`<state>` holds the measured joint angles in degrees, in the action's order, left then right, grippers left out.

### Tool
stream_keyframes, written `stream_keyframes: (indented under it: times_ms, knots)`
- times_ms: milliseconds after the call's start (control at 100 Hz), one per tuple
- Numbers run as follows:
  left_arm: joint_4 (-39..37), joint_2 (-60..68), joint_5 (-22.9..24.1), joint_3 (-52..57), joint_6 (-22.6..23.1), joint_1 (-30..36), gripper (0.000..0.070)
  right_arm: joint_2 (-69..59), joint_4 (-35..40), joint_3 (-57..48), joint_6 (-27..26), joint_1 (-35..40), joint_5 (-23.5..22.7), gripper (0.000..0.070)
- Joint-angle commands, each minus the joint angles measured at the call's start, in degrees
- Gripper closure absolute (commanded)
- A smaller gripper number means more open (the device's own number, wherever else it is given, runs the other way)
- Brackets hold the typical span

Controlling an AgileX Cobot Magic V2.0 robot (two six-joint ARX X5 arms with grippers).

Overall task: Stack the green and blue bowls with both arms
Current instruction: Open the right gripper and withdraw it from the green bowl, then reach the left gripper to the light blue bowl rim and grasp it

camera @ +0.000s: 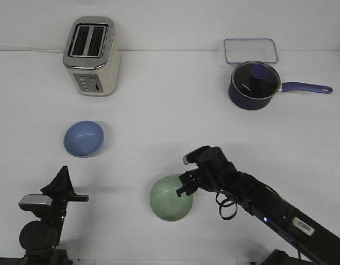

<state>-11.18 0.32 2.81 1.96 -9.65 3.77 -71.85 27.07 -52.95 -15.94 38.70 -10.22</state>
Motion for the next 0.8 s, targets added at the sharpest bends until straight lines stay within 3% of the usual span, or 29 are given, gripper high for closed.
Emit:
stream_keyframes:
  times_ms: [0,110,170,420,630,710,750,790]
  knots:
    - [0.13,-0.07,-0.04,0.42,-8.48,0.04,0.0689,3.32,-1.09,-1.57,3.17,-1.01,1.33,0.0439]
    - [4.42,-0.07,-0.07,2.6,-14.19,0.04,0.0688,10.23,-2.64,-1.6,5.49,-3.8,4.15,0.0439]
    - [7.72,0.0,-0.07,4.33,-15.12,0.04,0.0688,14.12,-2.91,-1.51,6.95,-5.46,6.54,0.0439]
    - [19.8,6.67,0.02,14.32,-15.74,-0.17,0.0687,30.69,-6.86,5.86,12.68,-9.53,14.8,0.044]
    - [25.05,23.89,0.09,25.62,-14.6,-1.6,0.0687,41.83,-10.75,17.64,9.6,-10.75,16.37,0.044]
    - [27.19,31.8,0.09,30.51,-11.74,-2.49,0.0683,44.0,-10.36,20.15,8.2,-10.75,16.35,0.044]
    - [28.2,36.28,0.09,33.16,-9.9,-3.06,0.0649,44.68,-10.03,20.92,8.07,-10.75,16.35,0.044]
    - [29.24,40.0,0.09,35.43,-9.18,-3.58,0.0546,45.07,-9.35,21.31,8.07,-10.75,16.33,0.044]
